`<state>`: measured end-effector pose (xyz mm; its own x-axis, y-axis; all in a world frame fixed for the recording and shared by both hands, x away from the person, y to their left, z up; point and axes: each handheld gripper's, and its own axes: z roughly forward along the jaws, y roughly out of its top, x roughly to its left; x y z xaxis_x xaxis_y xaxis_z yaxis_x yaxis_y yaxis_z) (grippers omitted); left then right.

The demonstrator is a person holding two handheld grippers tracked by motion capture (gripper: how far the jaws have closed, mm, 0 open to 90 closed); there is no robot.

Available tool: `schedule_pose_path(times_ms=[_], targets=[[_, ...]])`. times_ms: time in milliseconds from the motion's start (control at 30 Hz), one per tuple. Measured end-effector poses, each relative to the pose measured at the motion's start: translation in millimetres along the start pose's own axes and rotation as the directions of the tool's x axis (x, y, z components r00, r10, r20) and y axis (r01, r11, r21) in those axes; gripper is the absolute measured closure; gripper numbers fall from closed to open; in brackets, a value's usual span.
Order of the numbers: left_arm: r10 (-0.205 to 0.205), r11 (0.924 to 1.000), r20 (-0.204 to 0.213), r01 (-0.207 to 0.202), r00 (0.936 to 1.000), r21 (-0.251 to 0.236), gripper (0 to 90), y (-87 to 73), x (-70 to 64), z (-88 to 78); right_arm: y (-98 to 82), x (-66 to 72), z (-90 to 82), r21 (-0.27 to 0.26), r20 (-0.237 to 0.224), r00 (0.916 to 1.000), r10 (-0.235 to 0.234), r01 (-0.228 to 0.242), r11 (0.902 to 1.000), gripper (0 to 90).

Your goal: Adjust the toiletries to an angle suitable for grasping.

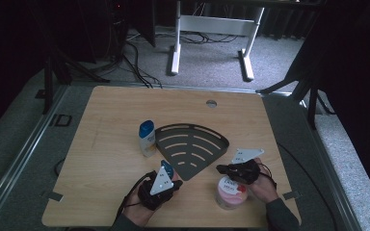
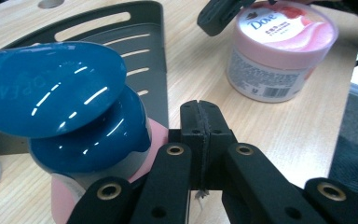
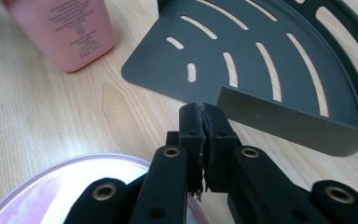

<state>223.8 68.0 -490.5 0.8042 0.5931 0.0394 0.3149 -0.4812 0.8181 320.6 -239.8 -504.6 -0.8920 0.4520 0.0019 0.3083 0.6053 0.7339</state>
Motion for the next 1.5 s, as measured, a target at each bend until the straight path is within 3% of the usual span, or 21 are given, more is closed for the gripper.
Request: schedule_pose_path(times_ms=[533, 733, 933, 1233, 1500], targets=[[-0.025, 0.999, -0.066, 0.028, 0.9975, 0.035, 90.0, -6.3, 24.5, -0.5, 19.7, -17.6, 16.4, 0.0, 0.068, 0.9973, 0.03, -0.03, 0.9996, 90.0], [-0.045, 0.9967, -0.089, 0.051, 0.995, 0.063, 90.0, -12.4, 32.2, 3.4, 34.5, -24.8, 30.5, 0.037, 0.087, 0.996, 0.019, -0.023, 0.999, 90.0], [-0.059, 0.9938, -0.105, 0.068, 0.9928, 0.088, 90.0, -19.4, 37.3, 7.0, 38.0, -24.9, 43.6, 0.085, 0.071, 0.9974, 0.011, -0.017, 0.9962, 90.0], [-0.052, 0.993, -0.118, 0.064, 0.9916, 0.099, 89.9, -19.1, 35.8, 9.7, 38.4, -28.3, 46.0, 0.114, 0.045, 0.999, 0.004, -0.009, 0.9935, 90.0], [-0.006, 0.9923, -0.058, 0.013, 0.9983, 0.123, 89.4, -17.8, 20.3, 27.7, 30.8, -32.3, 44.3, 0.154, 0.073, 0.9973, -0.001, -0.011, 0.988, 90.0]])
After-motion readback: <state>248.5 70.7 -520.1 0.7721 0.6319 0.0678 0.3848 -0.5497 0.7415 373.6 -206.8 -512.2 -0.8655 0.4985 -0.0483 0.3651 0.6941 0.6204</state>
